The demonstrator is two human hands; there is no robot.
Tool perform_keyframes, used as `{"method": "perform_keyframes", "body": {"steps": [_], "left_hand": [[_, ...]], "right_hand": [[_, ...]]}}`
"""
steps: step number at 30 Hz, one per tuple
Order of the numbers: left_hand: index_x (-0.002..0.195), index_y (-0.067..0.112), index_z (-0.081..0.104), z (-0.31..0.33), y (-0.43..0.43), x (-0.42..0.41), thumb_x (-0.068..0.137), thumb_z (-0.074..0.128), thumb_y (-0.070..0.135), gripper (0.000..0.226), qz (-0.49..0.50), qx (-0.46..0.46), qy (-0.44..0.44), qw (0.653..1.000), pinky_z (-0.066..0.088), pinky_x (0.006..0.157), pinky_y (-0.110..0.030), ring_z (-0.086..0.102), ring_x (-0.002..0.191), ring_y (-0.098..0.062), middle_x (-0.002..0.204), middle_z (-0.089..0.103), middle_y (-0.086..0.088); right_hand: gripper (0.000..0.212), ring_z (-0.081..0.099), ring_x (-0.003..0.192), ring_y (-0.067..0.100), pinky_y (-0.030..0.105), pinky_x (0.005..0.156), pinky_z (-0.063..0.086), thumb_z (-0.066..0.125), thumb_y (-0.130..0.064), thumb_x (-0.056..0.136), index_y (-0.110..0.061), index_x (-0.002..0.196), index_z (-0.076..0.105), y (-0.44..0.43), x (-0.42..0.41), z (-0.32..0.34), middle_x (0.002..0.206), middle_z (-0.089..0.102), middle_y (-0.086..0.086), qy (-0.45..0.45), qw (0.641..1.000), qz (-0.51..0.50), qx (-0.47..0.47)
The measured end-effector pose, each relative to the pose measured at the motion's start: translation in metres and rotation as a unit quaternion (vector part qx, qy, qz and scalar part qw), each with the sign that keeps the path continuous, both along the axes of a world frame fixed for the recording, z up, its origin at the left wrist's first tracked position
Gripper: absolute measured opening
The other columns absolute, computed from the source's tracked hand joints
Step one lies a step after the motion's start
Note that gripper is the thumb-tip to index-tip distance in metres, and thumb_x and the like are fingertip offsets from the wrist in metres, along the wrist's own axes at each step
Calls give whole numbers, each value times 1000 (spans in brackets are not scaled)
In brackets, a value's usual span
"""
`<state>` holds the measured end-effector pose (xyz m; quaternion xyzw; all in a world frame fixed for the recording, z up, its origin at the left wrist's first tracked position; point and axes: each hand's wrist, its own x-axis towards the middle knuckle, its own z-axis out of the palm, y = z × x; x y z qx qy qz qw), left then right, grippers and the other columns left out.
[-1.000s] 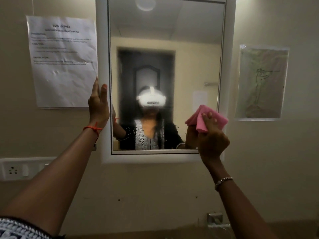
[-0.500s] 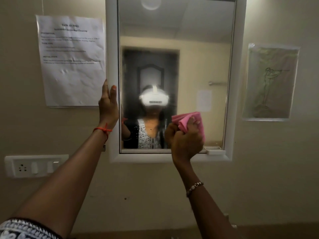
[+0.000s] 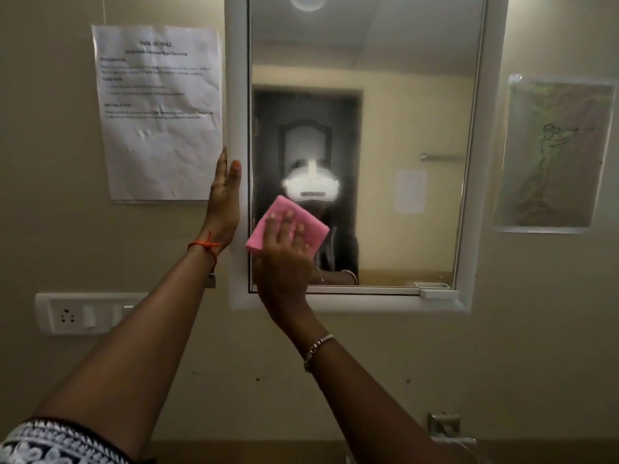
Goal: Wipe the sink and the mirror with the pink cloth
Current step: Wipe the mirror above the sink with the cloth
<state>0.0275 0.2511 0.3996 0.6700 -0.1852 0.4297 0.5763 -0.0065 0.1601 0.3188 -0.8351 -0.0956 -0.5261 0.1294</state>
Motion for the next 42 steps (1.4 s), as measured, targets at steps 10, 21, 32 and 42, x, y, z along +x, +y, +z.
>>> {"method": "perform_keyframes", "body": {"steps": [10,21,32,42], "left_hand": [[143,8,24,-6,-14,2,99,33,28,49,97,-54,-30,993,19,103,-11,27,140,-20,153,28,-10],[137,2,38,-19,-19,7,98,37,26,46,225,-41,-77,970,32,107,-22,44,131,-26,141,46,-18],[132,-3,44,-24,-21,6,99,35,27,45,231,-49,-69,969,38,104,-29,49,125,-29,133,53,-22],[131,-2,43,-27,-23,1,100,31,27,45,213,-47,-50,975,42,98,-30,54,118,-30,127,56,-24]], "right_hand": [[43,65,105,32,44,80,57,54,-30,83,-12,122,58,-39,13,-41,122,63,13,-111,933,-22,-341],[43,71,91,25,44,75,59,81,-24,63,-11,102,70,-137,5,-32,104,73,10,-64,886,137,-438],[23,64,51,15,16,43,46,87,-18,53,-21,72,74,-250,-28,-9,66,73,-1,13,936,112,-333],[16,64,66,39,31,56,38,60,-8,73,3,79,71,-275,-39,22,74,68,27,123,984,-64,-109]]}}
